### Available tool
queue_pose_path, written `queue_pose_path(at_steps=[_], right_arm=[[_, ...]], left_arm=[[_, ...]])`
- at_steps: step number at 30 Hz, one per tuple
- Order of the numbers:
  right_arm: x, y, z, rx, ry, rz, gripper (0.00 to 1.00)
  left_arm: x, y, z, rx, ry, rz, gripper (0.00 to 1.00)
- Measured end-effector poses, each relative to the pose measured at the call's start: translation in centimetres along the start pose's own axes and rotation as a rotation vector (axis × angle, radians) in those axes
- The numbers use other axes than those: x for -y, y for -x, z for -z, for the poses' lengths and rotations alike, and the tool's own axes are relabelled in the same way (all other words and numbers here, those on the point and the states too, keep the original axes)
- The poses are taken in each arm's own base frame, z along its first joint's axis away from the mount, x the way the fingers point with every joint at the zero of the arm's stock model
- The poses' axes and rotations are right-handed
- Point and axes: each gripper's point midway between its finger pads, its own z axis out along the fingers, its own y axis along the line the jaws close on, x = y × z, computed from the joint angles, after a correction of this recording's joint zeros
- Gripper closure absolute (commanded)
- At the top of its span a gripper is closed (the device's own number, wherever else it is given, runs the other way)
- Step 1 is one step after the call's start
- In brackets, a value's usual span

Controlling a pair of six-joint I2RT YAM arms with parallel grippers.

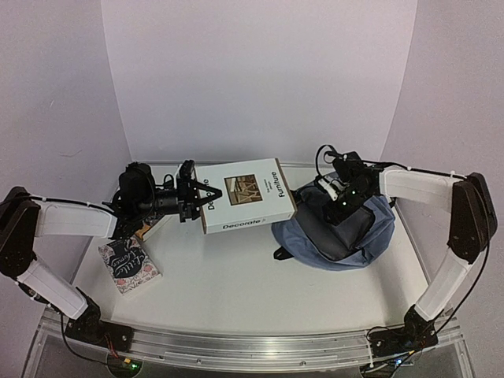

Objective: Pack the student bag
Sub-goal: Pick up the book from the center of the board, then place the book in the student bag.

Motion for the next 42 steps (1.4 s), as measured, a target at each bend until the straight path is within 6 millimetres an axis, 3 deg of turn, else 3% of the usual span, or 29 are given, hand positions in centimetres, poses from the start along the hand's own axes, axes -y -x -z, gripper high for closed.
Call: queue_pose_path(at_steps=[7,11,13,18,20,26,32,37,42], right_arm=[[1.6,-1.2,-3.7,-0.074,-0.115,0.042,0.44],[1.8,-1.8,-5.6,-0.107,-0.141,0.051,0.48],[2.0,-2.3,-6.5,-0.124,-0.153,0.055,0.56],[2.4,-2.8,-7.9,-0.148,-0.188,0.062,0.99],[2.3,-2.8,-7.9,-0.148,-0.195,0.067,1.0],[1.8,-1.9,-7.0,-0.135,-0.17,0.017,1.0],[0.9,2.8,-3.2,-0.008,-0.076,-0.094,1.0],[-0.2,6.4,0.1,0.105,0.015,-0.169,1.0],[-1.6,7.6,1.6,0.142,0.115,-0.203,1.0]], left_arm=[[-0.9,0.2,0.2,0.031,0.026,0.017,1.0],[-1.3,0.1,0.3,0.044,0.035,0.022,1.0],[-1.4,0.1,0.5,0.05,0.039,0.023,1.0],[-1.3,0.2,0.6,0.061,0.04,0.017,1.0],[-1.3,0.3,0.6,0.065,0.042,0.013,1.0],[-1.8,0.0,0.6,0.057,0.061,0.02,1.0],[-2.3,-0.1,0.5,0.047,0.067,0.023,1.0],[-4.7,-0.8,-0.2,0.014,0.104,0.066,1.0],[-8.1,-1.7,-1.1,-0.018,0.155,0.135,1.0]])
